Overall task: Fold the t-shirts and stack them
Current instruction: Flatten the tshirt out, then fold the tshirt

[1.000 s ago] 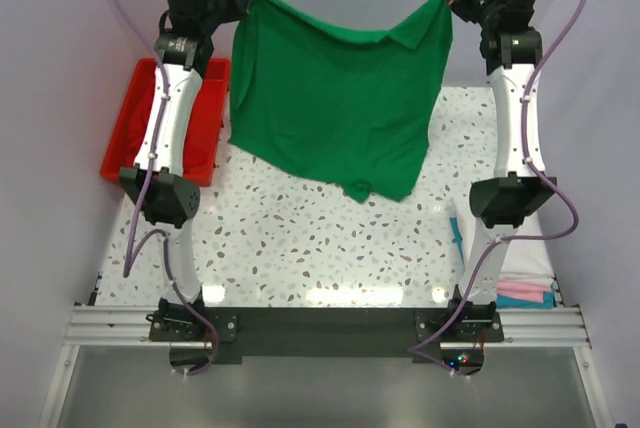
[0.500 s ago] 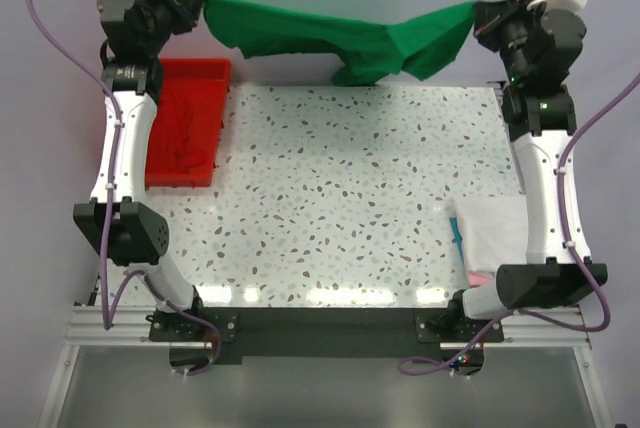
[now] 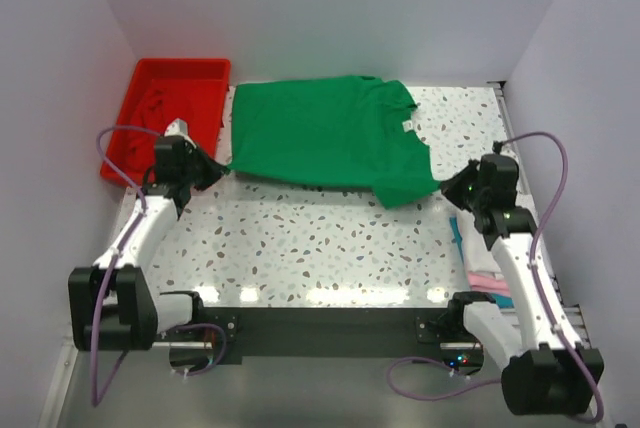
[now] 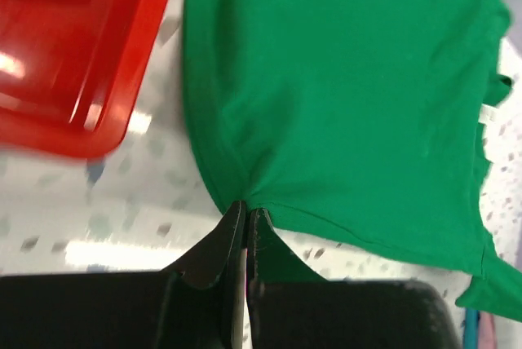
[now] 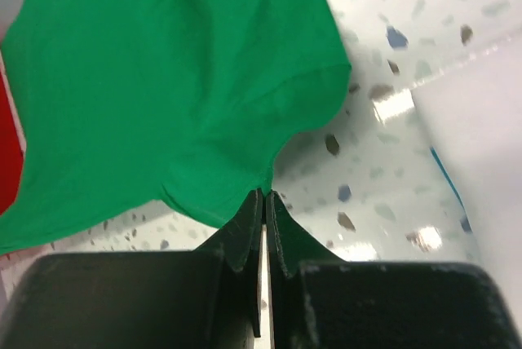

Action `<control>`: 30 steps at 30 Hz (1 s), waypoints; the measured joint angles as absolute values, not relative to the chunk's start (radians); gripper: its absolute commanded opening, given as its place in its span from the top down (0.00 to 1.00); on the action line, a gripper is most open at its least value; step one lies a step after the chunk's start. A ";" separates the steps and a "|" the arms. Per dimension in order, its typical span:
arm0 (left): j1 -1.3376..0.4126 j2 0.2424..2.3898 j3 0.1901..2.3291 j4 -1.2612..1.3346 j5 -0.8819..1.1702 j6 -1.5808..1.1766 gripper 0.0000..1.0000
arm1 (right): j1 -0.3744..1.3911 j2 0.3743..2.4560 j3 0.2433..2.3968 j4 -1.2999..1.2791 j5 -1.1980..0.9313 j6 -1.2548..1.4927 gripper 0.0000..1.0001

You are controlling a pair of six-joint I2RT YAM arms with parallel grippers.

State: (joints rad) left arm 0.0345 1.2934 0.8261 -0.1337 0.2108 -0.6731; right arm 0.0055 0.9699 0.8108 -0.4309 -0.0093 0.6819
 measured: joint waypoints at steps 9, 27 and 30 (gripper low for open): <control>0.008 0.805 0.452 -0.311 0.025 -0.750 1.00 | 0.006 0.550 0.568 -0.704 -0.070 0.690 1.00; -0.049 1.057 0.626 -0.355 -0.095 -0.801 1.00 | 0.006 0.936 0.778 -0.634 -0.083 0.666 1.00; -0.049 1.151 0.679 -0.323 -0.102 -0.801 1.00 | 0.006 1.050 0.828 -0.585 -0.096 0.661 1.00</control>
